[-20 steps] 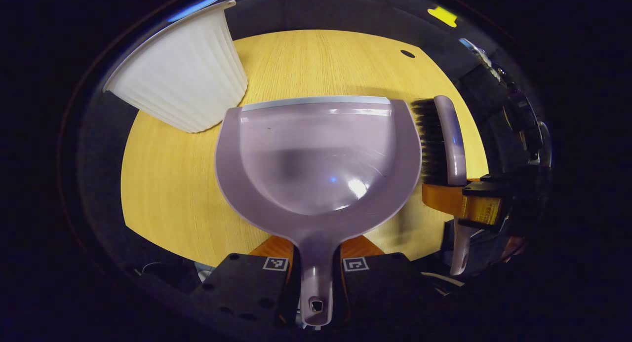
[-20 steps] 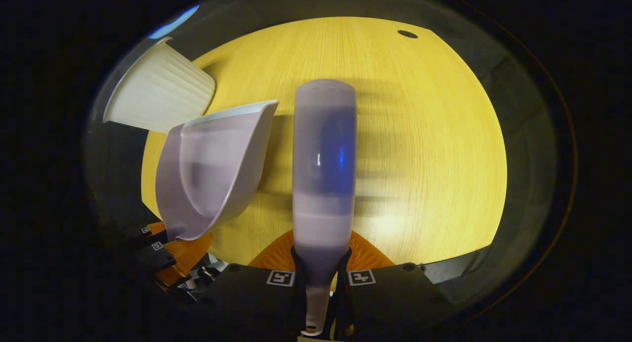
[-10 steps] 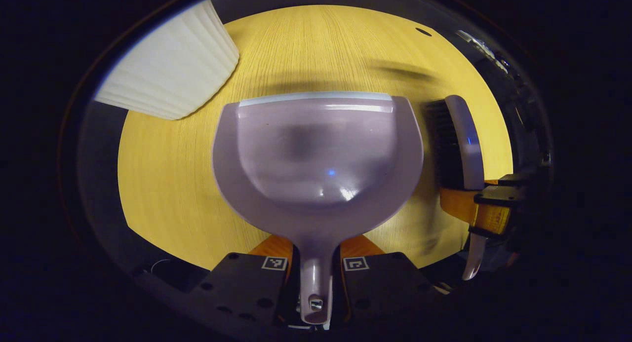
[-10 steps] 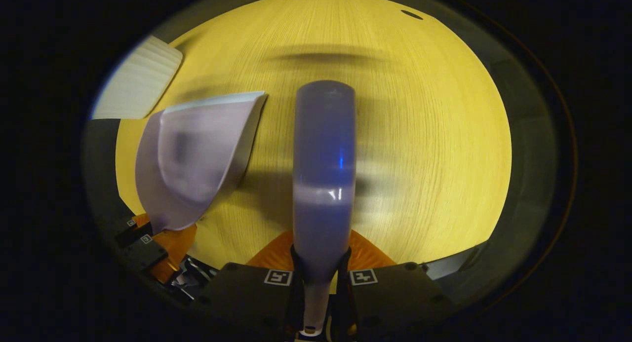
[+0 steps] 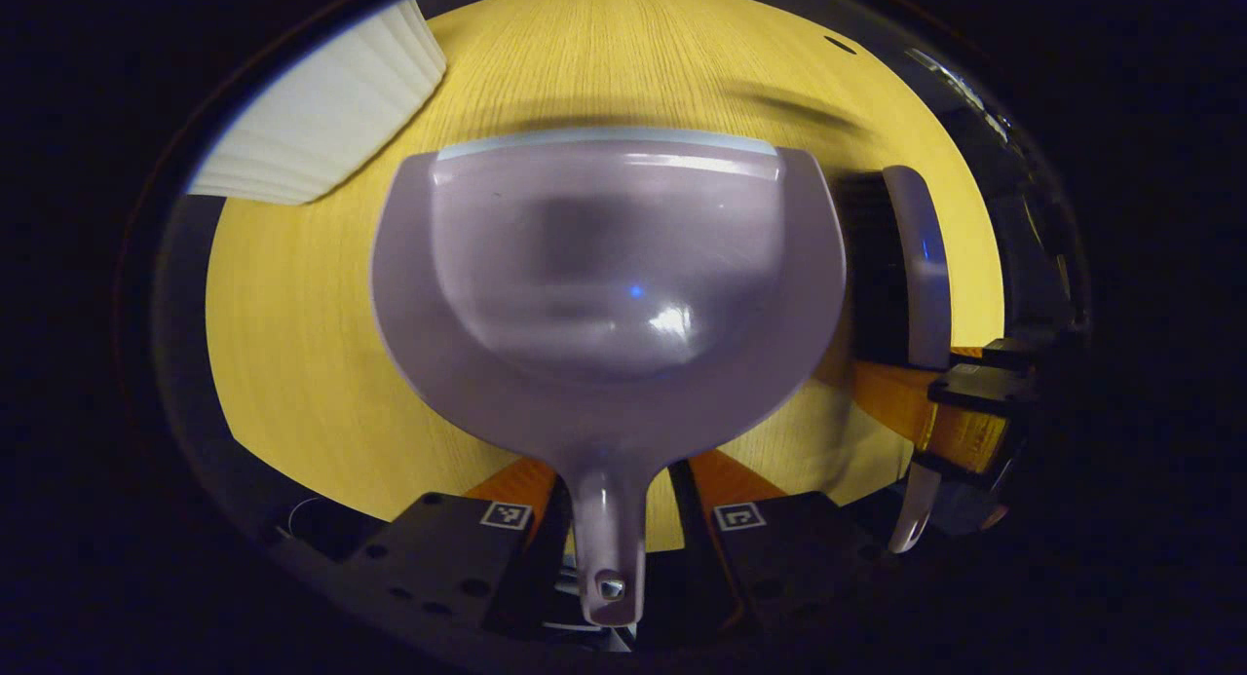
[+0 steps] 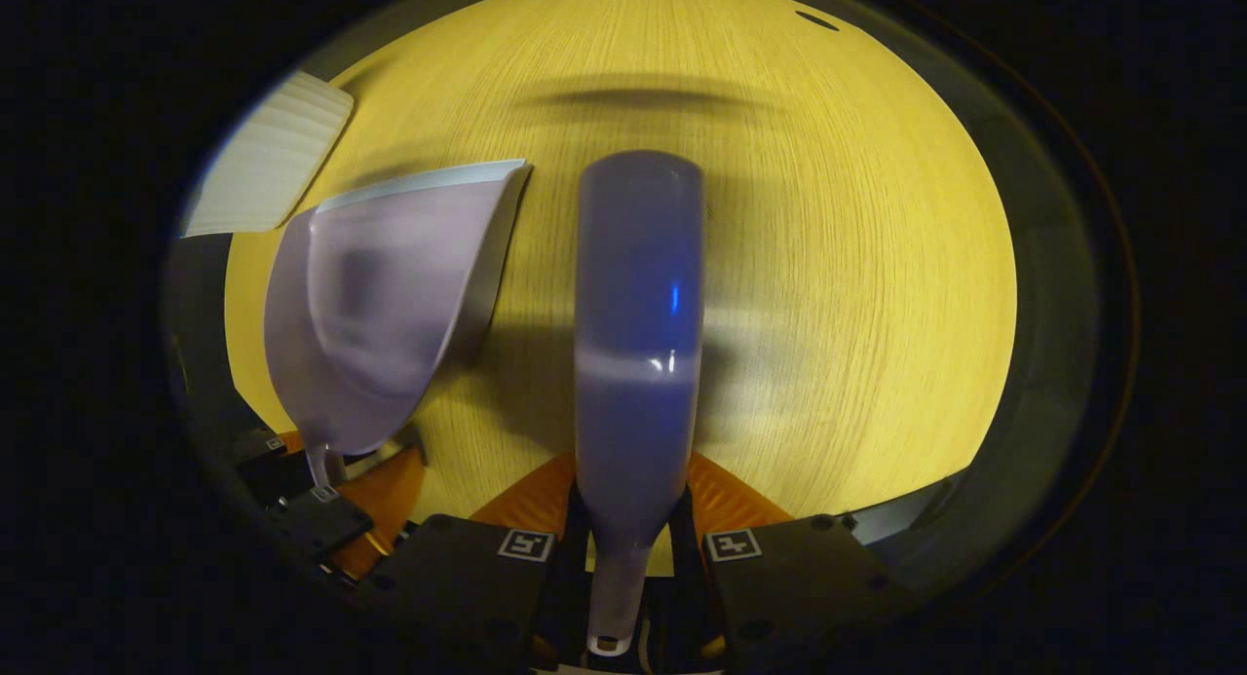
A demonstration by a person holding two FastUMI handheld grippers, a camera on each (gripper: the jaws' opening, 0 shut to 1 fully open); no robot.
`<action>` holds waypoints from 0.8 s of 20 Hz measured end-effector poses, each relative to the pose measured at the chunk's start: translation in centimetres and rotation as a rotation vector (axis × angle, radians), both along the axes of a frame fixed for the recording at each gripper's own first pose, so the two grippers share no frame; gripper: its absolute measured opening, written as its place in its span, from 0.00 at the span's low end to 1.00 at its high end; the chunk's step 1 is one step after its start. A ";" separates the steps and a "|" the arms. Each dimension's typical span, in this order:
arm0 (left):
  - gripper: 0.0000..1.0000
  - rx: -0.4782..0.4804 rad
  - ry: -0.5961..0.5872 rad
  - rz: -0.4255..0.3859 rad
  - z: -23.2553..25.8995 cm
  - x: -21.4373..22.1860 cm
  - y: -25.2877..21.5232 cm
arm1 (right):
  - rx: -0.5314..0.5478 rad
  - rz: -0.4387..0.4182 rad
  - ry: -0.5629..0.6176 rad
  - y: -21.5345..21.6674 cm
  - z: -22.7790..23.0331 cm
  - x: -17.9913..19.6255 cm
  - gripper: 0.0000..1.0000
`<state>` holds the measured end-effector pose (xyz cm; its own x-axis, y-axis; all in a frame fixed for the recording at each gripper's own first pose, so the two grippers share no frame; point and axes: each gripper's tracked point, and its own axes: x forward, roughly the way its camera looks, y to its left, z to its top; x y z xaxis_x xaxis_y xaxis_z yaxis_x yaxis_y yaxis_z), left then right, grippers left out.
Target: Pick up the small broom and dustpan from the desktop, sweep the trash into the dustpan with the broom, and then empty the trash into the garbage bin.
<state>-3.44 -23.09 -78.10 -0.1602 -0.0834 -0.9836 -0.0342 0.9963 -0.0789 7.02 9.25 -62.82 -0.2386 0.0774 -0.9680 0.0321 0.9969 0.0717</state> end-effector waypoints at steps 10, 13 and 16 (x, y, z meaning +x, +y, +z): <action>0.86 0.075 -0.131 -0.028 2.5 1.1 0.6 | 0.023 -0.047 -0.108 -0.2 3.9 1.1 0.99; 0.86 0.078 -0.243 -0.076 5.4 0.4 0.2 | 0.041 -0.062 -0.212 -0.8 7.1 1.3 0.99; 0.87 0.155 -0.521 -0.152 11.4 0.3 0.8 | 0.088 -0.084 -0.379 -1.0 12.5 2.0 0.99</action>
<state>-3.18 -22.31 -66.68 0.3506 0.0546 -0.9349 0.1152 0.9882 0.1009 8.97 8.23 -50.32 0.1453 0.1681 -0.9750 0.0682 0.9814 0.1794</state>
